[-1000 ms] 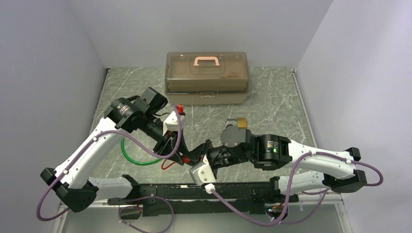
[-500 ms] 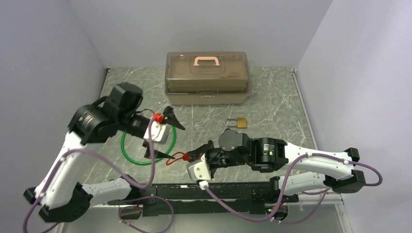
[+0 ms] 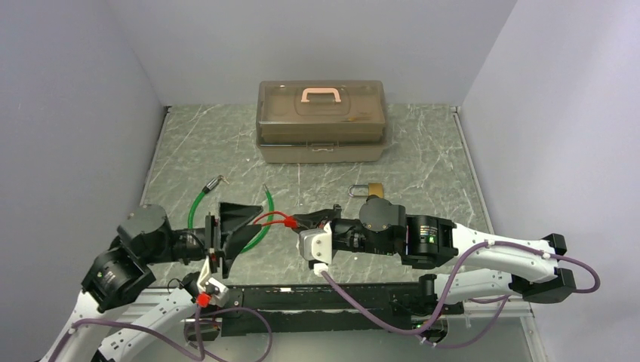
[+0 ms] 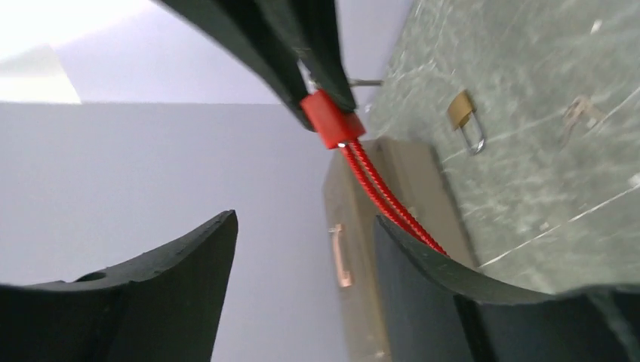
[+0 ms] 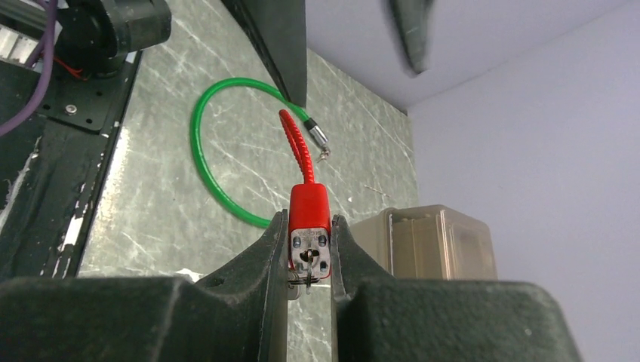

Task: Unlock with the key
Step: Unlock the lock.

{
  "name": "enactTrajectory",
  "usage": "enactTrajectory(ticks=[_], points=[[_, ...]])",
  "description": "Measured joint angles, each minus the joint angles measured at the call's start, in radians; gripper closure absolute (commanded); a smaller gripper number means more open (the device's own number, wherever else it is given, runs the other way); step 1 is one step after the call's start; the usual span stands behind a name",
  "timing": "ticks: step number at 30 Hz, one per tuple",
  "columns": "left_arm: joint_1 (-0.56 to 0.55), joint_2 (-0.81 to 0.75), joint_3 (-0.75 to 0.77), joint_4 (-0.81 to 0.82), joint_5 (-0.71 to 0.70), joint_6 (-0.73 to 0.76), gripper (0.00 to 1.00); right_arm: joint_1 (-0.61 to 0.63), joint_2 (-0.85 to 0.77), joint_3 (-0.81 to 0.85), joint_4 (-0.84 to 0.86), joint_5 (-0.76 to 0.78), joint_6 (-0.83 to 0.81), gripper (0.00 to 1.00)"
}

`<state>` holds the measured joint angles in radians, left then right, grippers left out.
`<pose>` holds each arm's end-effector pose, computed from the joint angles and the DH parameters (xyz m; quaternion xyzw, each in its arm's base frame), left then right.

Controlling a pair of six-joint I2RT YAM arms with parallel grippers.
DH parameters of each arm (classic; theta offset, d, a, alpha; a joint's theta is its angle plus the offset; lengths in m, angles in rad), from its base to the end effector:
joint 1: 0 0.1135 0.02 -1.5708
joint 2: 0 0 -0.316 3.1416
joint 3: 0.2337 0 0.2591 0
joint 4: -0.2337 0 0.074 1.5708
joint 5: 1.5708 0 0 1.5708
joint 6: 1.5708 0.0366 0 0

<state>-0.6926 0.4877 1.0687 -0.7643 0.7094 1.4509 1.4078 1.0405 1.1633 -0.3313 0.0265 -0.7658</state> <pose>-0.0009 -0.0303 0.4315 0.7393 0.1501 -0.0261 0.6559 0.0352 0.2082 0.4536 -0.6837 0.3688 0.1889 0.6007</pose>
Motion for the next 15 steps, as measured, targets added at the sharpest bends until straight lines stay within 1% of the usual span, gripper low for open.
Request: enactTrajectory(ticks=[1,2,3,4,5,7,12,15], points=[[0.0,-0.021,-0.045,0.021,-0.002,0.071,0.58,0.0,0.0,0.0,0.006,0.005,0.001,1.0],[0.0,-0.034,-0.074,0.034,-0.003,0.114,0.66,0.0,0.0,0.0,0.01,0.011,0.003,1.0],[-0.001,-0.04,-0.091,0.049,-0.005,0.141,0.71,0.0,0.0,0.0,0.012,0.016,0.004,1.0],[-0.001,-0.04,-0.097,0.066,-0.005,0.162,0.76,0.0,0.0,0.0,0.016,0.019,0.007,1.0],[-0.001,-0.038,-0.095,0.095,-0.005,0.174,0.83,0.0,0.0,0.0,0.019,0.021,0.008,1.0],[-0.001,-0.033,-0.08,0.131,-0.007,0.176,0.99,0.0,0.0,0.0,0.024,0.021,0.01,1.0],[-0.001,-0.026,-0.032,0.237,-0.007,0.117,1.0,0.0,0.0,0.0,0.028,0.021,0.011,1.0],[-0.001,-0.005,0.014,0.256,-0.008,0.036,1.0,0.0,0.0,0.0,0.028,0.021,0.011,1.0]])
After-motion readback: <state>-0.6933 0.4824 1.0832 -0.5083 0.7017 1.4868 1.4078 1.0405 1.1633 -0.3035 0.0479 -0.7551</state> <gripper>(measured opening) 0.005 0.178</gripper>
